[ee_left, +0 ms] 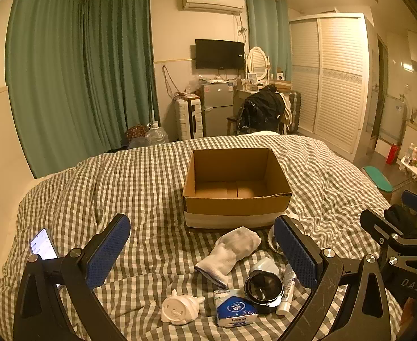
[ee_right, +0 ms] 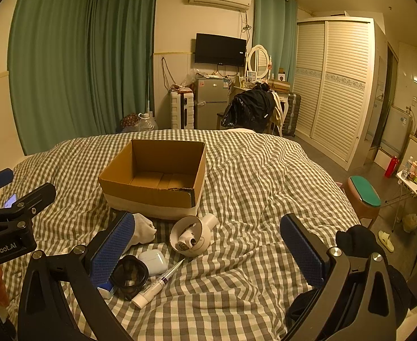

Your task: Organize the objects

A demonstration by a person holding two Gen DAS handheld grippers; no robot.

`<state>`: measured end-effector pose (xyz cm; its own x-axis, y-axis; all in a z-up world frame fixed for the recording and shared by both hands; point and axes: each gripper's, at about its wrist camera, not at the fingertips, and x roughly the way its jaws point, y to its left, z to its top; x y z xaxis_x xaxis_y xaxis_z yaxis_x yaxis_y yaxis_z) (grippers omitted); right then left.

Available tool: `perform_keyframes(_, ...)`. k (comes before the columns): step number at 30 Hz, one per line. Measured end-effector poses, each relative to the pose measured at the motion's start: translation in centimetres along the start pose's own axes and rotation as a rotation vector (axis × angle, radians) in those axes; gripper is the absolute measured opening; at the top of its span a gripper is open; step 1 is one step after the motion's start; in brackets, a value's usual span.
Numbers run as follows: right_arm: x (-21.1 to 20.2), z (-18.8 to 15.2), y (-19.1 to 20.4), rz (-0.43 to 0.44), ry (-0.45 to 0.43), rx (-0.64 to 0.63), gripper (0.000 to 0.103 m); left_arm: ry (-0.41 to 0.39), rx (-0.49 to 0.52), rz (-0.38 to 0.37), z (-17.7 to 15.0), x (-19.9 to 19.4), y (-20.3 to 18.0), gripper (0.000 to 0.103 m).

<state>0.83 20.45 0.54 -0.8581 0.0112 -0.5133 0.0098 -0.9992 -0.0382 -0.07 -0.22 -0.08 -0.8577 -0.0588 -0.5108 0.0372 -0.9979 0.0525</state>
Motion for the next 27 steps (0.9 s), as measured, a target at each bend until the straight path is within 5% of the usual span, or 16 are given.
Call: perform_keyframes(27, 0.36, -0.39, 0.43, 0.005, 0.021, -0.002, 0.103, 0.024, -0.001, 0.017, -0.69, 0.51, 0.11, 0.103)
